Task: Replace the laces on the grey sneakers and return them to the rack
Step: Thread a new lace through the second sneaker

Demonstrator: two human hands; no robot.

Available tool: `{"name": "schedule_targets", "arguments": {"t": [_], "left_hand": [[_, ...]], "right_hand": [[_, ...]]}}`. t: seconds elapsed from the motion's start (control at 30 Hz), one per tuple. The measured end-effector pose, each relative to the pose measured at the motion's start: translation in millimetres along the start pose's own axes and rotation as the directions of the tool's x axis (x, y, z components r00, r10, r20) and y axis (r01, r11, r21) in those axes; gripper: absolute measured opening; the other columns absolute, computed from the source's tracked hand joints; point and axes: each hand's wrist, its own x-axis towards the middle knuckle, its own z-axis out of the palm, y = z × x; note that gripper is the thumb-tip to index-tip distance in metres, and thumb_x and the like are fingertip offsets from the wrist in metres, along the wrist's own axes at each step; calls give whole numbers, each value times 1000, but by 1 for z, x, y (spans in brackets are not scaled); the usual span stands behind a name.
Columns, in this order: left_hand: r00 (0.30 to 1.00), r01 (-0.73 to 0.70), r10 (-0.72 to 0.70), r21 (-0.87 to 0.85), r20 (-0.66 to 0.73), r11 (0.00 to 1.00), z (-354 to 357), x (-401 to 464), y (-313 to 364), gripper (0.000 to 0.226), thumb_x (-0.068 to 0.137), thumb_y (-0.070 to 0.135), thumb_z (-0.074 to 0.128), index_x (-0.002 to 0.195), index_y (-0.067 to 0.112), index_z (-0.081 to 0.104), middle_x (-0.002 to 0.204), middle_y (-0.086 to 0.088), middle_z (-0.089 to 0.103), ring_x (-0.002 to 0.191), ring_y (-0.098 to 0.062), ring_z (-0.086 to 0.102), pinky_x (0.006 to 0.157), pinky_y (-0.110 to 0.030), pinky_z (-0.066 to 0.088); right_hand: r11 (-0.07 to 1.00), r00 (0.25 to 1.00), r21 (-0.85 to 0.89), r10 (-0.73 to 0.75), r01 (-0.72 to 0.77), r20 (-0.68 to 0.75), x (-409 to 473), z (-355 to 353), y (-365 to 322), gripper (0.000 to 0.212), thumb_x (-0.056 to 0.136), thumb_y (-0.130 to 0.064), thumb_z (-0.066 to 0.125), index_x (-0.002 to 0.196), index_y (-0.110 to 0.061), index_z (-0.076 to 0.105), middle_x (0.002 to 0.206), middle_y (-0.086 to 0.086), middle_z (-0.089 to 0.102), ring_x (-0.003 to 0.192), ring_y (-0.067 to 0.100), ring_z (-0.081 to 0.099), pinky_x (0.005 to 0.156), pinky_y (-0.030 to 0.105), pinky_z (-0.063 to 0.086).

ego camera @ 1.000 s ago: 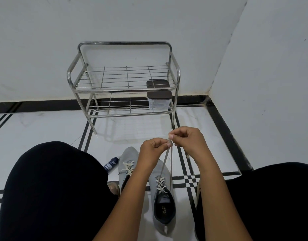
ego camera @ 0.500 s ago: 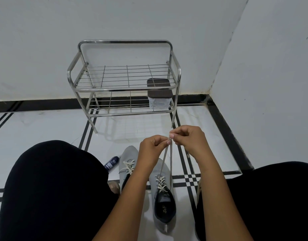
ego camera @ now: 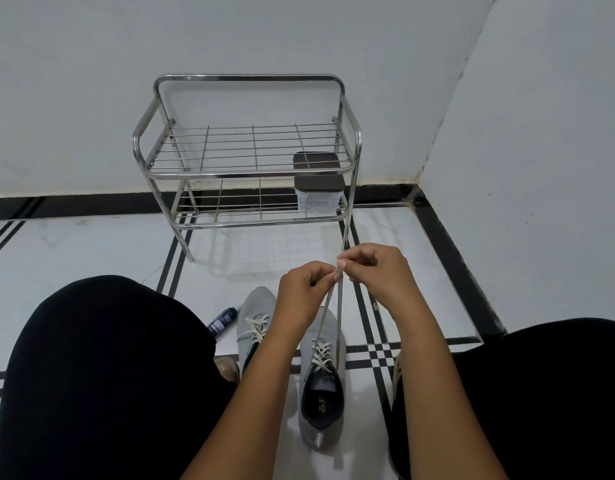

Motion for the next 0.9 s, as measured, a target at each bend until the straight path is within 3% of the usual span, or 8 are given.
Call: {"name": "schedule_targets", "arguments": {"t": [0.27, 0.33, 0.43, 0.53, 0.63, 0.7, 0.77, 0.9], "left_hand": [[1000, 18, -17, 17, -4, 1000, 0, 1, -1, 7, 87, 25, 69, 85, 20, 73, 79, 2, 73, 72, -11, 62, 66, -22, 48], [1000, 23, -22, 23, -9, 999, 0, 2, -2, 8, 87, 25, 69, 85, 20, 74, 80, 2, 73, 73, -11, 62, 66, -23, 48], [999, 29, -29, 19, -15, 999, -1, 3, -4, 7, 87, 25, 69, 86, 20, 73, 78, 7, 72, 72, -1, 62, 67, -17, 48], [1000, 13, -13, 7, -11, 1000, -1, 4, -3, 7, 88, 21, 68, 82, 23, 72, 76, 11, 70, 70, 5, 61, 65, -9, 46], [999, 20, -20, -18, -36, 1000, 0, 4, -4, 10, 87, 20, 68, 79, 24, 72, 75, 8, 72, 74, -2, 64, 68, -13, 48], [993, 37, -39, -14, -116, 999, -1, 6, -8, 5, 86, 22, 70, 83, 23, 73, 78, 10, 72, 76, -2, 65, 69, -14, 49], [984, 33, -33, -4, -175, 999, -1, 8, -11, 5, 85, 24, 70, 87, 21, 74, 83, 12, 72, 79, 2, 64, 72, -13, 48], [995, -28, 31, 31, -96, 999, 5, 12, -12, 3, 84, 21, 71, 85, 24, 72, 100, 13, 69, 96, 4, 61, 84, -12, 45]], "right_hand": [[985, 997, 159, 66, -60, -30, 2, -2, 7, 15, 93, -18, 61, 101, -14, 72, 89, 1, 73, 82, 11, 68, 79, 22, 57], [989, 993, 113, 103, -97, -53, 5, -6, 14, 17, 93, -14, 59, 106, -15, 71, 93, 1, 72, 86, 11, 67, 84, 24, 56], [984, 979, -58, 175, -169, 103, 6, -7, 26, 21, 90, -13, 65, 110, -15, 70, 102, -1, 70, 93, 8, 64, 81, 20, 50], [976, 941, -22, 214, -216, 264, 3, 5, 34, 21, 87, -17, 69, 107, -10, 70, 103, 3, 71, 93, 9, 65, 74, 13, 46], [977, 954, 55, 188, -206, 232, 2, 17, 40, 16, 89, -20, 67, 96, -5, 71, 94, 9, 74, 91, 13, 70, 76, 14, 50], [954, 959, 145, 243, -263, 142, 2, 24, 48, 15, 92, -19, 62, 96, -7, 70, 83, 6, 74, 80, 12, 72, 85, 23, 55], [956, 958, 68, 282, -286, 59, 2, 30, 55, 17, 95, -22, 56, 99, -13, 70, 71, -1, 68, 68, 12, 69, 91, 38, 54], [952, 904, 8, 286, -304, 317, -3, 44, 48, 19, 95, -17, 51, 104, -10, 67, 87, 0, 66, 74, 10, 62, 87, 33, 55]]}}
